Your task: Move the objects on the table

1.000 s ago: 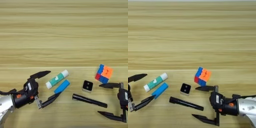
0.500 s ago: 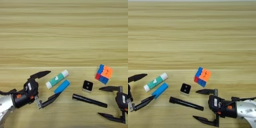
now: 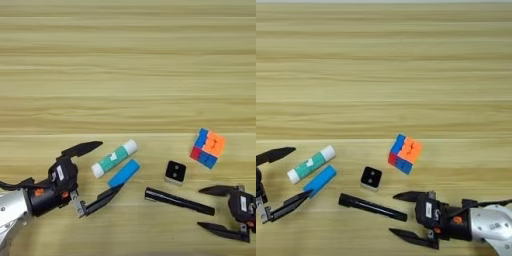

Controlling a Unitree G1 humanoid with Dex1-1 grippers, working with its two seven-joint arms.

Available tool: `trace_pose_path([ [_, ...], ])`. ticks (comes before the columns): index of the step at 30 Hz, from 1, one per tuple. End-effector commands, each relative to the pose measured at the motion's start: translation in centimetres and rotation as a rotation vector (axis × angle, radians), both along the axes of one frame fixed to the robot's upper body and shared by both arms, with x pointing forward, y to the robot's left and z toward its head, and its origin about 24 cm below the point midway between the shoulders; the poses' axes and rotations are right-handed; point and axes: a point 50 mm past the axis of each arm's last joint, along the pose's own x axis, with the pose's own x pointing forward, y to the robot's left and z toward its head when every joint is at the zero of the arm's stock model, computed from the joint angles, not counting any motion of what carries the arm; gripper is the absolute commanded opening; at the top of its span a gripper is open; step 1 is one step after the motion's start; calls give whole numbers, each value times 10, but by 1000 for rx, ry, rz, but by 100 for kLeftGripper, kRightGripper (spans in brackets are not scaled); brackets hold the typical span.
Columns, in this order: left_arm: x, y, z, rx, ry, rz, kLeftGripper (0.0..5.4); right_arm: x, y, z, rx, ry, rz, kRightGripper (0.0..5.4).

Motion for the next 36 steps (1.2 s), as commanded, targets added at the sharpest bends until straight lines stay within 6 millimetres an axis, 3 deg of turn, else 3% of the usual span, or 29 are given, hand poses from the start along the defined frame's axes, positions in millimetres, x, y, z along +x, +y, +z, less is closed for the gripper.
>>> trace_pose_path([
  [1, 1, -2, 3, -9, -9, -4, 540, 1, -3, -5, -34, 7, 3, 278],
  [19, 1, -3, 2, -13, -11, -2, 540, 1, -7, -12, -64, 29, 9, 86],
  [36, 1, -4, 2, -16, -14, -1, 540, 6, -9, -10, -41, 7, -15, 85],
])
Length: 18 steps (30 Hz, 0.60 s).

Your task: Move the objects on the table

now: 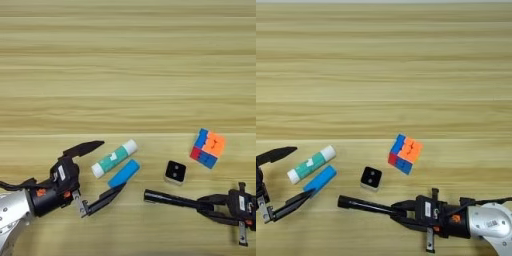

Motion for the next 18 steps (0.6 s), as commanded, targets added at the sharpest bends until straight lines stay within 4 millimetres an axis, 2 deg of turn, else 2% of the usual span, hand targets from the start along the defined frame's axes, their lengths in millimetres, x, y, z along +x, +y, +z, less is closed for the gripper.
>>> trace_pose_path([
  [1, 2, -1, 2, 2, -12, -6, 540, 2, -8, -3, -28, 15, -38, 85],
  [11, 4, 1, 3, 3, -17, -7, 540, 12, -13, 8, 48, -46, -112, 85],
  [18, 7, 1, 4, 3, -22, -17, 540, 11, -17, 12, 120, -44, -168, 85],
])
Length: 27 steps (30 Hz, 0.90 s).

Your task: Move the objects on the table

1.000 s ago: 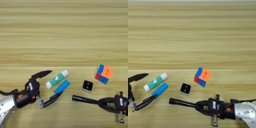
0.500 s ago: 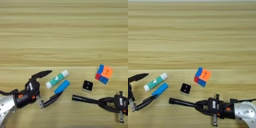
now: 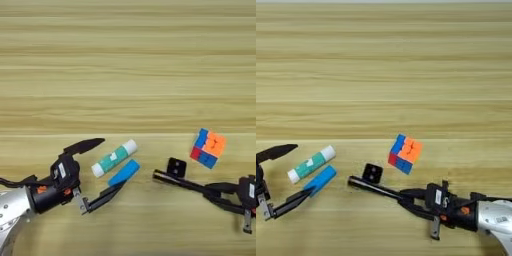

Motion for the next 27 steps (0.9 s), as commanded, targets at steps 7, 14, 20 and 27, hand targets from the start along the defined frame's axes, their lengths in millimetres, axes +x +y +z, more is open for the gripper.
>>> trace_pose_path([
  [7, 5, 1, 2, 3, -7, -18, 540, -5, -3, 4, 89, -6, -57, 85],
  [14, 6, 0, 2, 1, -8, -25, 540, -8, -7, -4, 58, -7, -118, 85],
  [20, 5, -2, 0, -4, -5, -26, 540, -14, 0, -12, 103, 4, -155, 85],
  [27, 6, -4, 0, -7, -6, -28, 540, -11, 4, -13, 159, -29, -238, 85],
])
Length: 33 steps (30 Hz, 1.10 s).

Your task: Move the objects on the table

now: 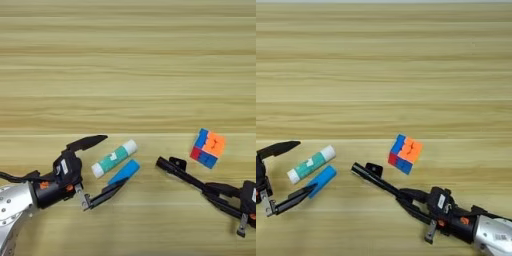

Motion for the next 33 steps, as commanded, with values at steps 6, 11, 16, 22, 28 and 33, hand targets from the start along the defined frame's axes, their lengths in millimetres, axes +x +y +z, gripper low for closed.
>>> trace_pose_path([
  [6, 2, 1, -2, 0, 1, 2, 540, 10, -9, 2, 41, -49, -136, 85],
  [11, 1, 2, -3, 0, 4, 4, 540, 16, -17, 1, 14, -69, -216, 85],
  [16, 1, 3, -4, 1, 4, 4, 540, 18, -21, -6, -46, -50, -244, 85],
  [22, 0, 4, -4, 1, 5, 4, 540, 11, -22, -16, -106, 9, -238, 85],
  [28, 0, 3, -4, 1, 5, 5, 540, 7, -18, -19, -109, 32, -208, 85],
  [33, -1, 3, -4, 0, 5, 4, 540, 2, -17, -22, -123, 59, -179, 128],
])
